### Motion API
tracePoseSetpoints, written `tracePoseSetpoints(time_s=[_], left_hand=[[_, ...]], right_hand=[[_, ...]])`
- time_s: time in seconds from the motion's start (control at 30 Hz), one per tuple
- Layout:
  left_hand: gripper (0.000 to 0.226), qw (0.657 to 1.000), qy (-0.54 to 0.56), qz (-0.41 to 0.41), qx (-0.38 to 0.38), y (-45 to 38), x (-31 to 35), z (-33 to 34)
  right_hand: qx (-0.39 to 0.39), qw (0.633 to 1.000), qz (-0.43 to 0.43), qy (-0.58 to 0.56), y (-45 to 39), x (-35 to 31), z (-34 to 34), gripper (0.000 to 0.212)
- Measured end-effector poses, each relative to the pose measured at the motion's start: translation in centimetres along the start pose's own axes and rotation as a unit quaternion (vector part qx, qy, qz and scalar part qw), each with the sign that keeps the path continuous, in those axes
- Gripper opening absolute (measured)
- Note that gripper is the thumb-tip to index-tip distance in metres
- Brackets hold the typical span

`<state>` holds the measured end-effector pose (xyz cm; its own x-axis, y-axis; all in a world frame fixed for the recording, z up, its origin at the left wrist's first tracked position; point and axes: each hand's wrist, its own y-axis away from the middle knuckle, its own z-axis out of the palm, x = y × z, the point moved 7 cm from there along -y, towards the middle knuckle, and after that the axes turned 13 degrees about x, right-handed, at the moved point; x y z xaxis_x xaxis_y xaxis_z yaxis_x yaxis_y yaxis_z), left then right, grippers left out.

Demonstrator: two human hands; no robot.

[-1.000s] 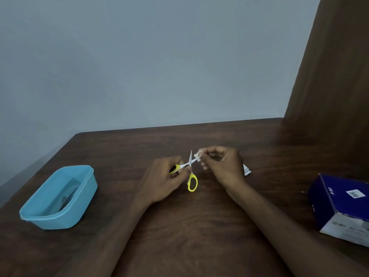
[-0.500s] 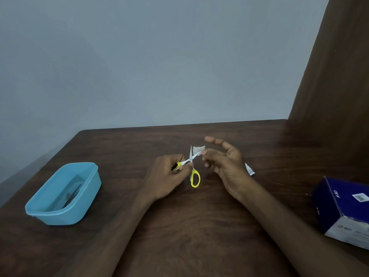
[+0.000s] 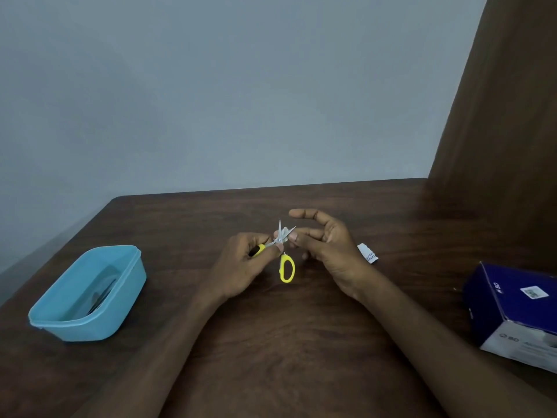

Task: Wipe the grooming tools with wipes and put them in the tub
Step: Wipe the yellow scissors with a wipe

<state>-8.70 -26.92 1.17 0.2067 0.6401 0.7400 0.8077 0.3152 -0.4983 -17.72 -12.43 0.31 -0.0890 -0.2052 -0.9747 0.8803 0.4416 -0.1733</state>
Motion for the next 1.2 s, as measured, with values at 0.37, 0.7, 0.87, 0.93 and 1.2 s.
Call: tracePoseSetpoints(time_s=[0.37, 0.7, 0.87, 0.93, 1.2], left_hand=[[0.050, 0.989, -0.125, 0.041, -0.062, 0.2, -0.7, 1.0], [0.061, 0.999, -0.027, 0.026, -0.030, 0.2, -0.2, 0.4], [0.059, 0.998, -0.019, 0.009, -0.057, 0.3, -0.5, 0.9], [0.056, 0.998, -0.022, 0.004, -0.063, 0.2, -0.6, 0.9], [0.055, 0.996, -0.061, 0.032, -0.056, 0.4, -0.3, 0.7]], right_hand=[[0.078, 0.979, 0.088, -0.165, -1.0, 0.7, -1.3, 0.034], [-0.008, 0.999, 0.032, 0.023, -0.6, 0.7, -0.9, 0.043], [-0.058, 0.997, 0.042, 0.006, -0.6, 0.4, -0.9, 0.040], [-0.050, 0.998, 0.047, -0.008, -0.7, 0.4, -1.0, 0.041], [0.074, 0.988, 0.083, -0.111, -1.7, 1.1, -2.3, 0.039]])
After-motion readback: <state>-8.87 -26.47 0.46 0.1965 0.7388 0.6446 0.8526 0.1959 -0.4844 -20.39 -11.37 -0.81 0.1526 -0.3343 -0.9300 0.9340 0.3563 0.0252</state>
